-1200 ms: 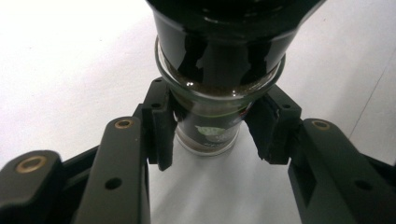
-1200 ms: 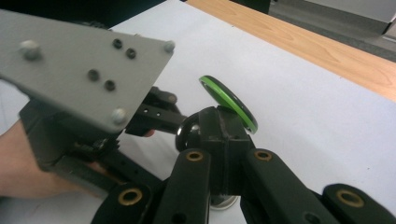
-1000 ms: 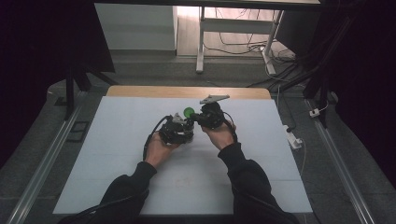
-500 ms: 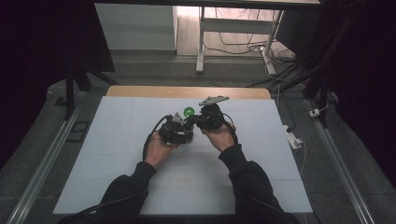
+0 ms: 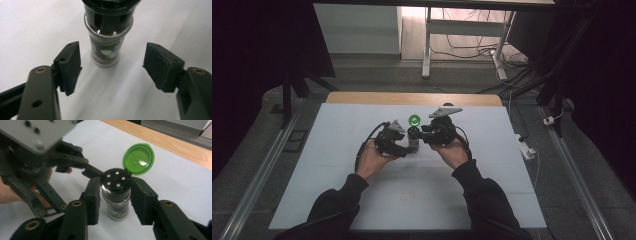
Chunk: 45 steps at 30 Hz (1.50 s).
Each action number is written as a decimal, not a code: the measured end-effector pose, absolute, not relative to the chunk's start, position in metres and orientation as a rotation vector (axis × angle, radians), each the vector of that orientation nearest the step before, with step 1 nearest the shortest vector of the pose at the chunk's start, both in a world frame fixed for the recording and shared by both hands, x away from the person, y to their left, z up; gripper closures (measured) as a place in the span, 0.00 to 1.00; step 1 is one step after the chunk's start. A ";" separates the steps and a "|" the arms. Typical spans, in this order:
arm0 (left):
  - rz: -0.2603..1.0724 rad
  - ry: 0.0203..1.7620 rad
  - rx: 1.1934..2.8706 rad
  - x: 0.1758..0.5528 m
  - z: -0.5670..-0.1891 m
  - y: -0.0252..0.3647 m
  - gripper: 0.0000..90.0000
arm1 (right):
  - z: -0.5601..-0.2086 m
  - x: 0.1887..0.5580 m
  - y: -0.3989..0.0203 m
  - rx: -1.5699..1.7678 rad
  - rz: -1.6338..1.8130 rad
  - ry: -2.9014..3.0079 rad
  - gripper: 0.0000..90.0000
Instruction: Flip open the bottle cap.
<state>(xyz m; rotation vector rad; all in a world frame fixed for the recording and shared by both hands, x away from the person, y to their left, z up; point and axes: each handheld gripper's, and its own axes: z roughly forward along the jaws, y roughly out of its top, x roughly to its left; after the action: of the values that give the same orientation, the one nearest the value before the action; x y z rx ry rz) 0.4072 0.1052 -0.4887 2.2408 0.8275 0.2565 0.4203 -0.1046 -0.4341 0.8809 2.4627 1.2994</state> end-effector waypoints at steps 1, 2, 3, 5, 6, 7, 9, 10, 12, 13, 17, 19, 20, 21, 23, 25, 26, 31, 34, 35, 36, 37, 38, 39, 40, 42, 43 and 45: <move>0.238 0.829 2.234 0.405 -0.487 0.107 0.32 | -0.434 0.419 -0.105 0.884 1.299 2.464 0.64; 0.227 0.829 2.230 0.404 -0.487 0.109 0.30 | -0.434 0.417 -0.106 0.883 1.301 2.466 0.62; 0.211 0.831 2.220 0.402 -0.486 0.111 0.28 | -0.434 0.416 -0.107 0.885 1.304 2.468 0.60; 0.174 0.835 2.196 0.398 -0.486 0.115 0.25 | -0.435 0.412 -0.108 0.881 1.299 2.471 0.57; 0.161 0.842 2.187 0.396 -0.486 0.117 0.24 | -0.435 0.411 -0.109 0.882 1.300 2.471 0.54; 0.148 0.847 2.180 0.393 -0.485 0.119 0.23 | -0.435 0.409 -0.110 0.880 1.300 2.475 0.52; 0.127 0.863 2.162 0.388 -0.485 0.124 0.21 | -0.436 0.406 -0.111 0.880 1.295 2.478 0.48; 0.123 0.875 2.161 0.386 -0.484 0.126 0.21 | -0.437 0.404 -0.112 0.878 1.295 2.478 0.45; 0.112 0.877 2.171 0.380 -0.483 0.130 0.18 | -0.438 0.400 -0.114 0.877 1.293 2.485 0.41; 0.110 0.876 2.172 0.377 -0.482 0.133 0.17 | -0.438 0.398 -0.115 0.878 1.291 2.485 0.39; 0.116 0.877 2.189 0.361 -0.480 0.143 0.10 | -0.440 0.389 -0.120 0.878 1.289 2.499 0.31; 0.116 0.873 2.190 0.354 -0.479 0.151 0.07 | -0.440 0.383 -0.123 0.878 1.280 2.507 0.28; 0.108 0.878 2.185 0.350 -0.479 0.155 0.06 | -0.440 0.381 -0.125 0.876 1.276 2.512 0.26; 0.102 0.884 2.172 0.347 -0.478 0.159 0.05 | -0.440 0.378 -0.127 0.877 1.274 2.516 0.25; 0.088 0.897 2.145 0.340 -0.475 0.168 0.03 | -0.441 0.372 -0.130 0.876 1.277 2.526 0.21; 0.092 0.903 2.129 0.334 -0.474 0.175 0.02 | -0.441 0.366 -0.134 0.878 1.281 2.535 0.18; 0.094 0.903 2.125 0.331 -0.473 0.179 0.02 | -0.441 0.364 -0.136 0.881 1.286 2.538 0.16; 0.100 0.921 2.101 0.311 -0.473 0.197 0.00 | -0.442 0.349 -0.147 0.882 1.280 2.553 0.10; 0.094 0.925 2.089 0.300 -0.474 0.206 0.00 | -0.443 0.339 -0.155 0.875 1.275 2.552 0.06; 0.096 0.929 2.090 0.296 -0.475 0.209 0.00 | -0.444 0.337 -0.158 0.872 1.269 2.551 0.05; 0.097 0.932 2.087 0.292 -0.475 0.212 0.00 | -0.445 0.333 -0.161 0.870 1.262 2.550 0.03; 0.098 0.935 2.081 0.287 -0.475 0.215 0.00 | -0.445 0.330 -0.165 0.870 1.258 2.544 0.02; 0.096 0.946 2.073 0.282 -0.475 0.218 0.00 | -0.446 0.327 -0.169 0.874 1.258 2.537 0.01; 0.103 0.950 2.071 0.276 -0.476 0.223 0.00 | -0.446 0.324 -0.173 0.879 1.259 2.529 0.00; 0.112 0.956 2.067 0.272 -0.476 0.226 0.00 | -0.446 0.320 -0.179 0.895 1.260 2.519 0.00; 0.125 0.973 2.058 0.262 -0.476 0.234 0.00 | -0.447 0.316 -0.187 0.912 1.267 2.506 0.00; 0.130 0.980 2.051 0.257 -0.477 0.239 0.00 | -0.447 0.313 -0.192 0.927 1.270 2.498 0.00; 0.138 0.999 2.037 0.246 -0.479 0.249 0.00 | -0.448 0.307 -0.203 0.961 1.279 2.472 0.00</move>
<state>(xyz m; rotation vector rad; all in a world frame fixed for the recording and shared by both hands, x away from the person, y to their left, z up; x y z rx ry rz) 0.2464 0.2486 -0.4791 2.0369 0.9985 0.1383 0.3071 -0.2033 -0.4483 0.9612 2.4725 1.2790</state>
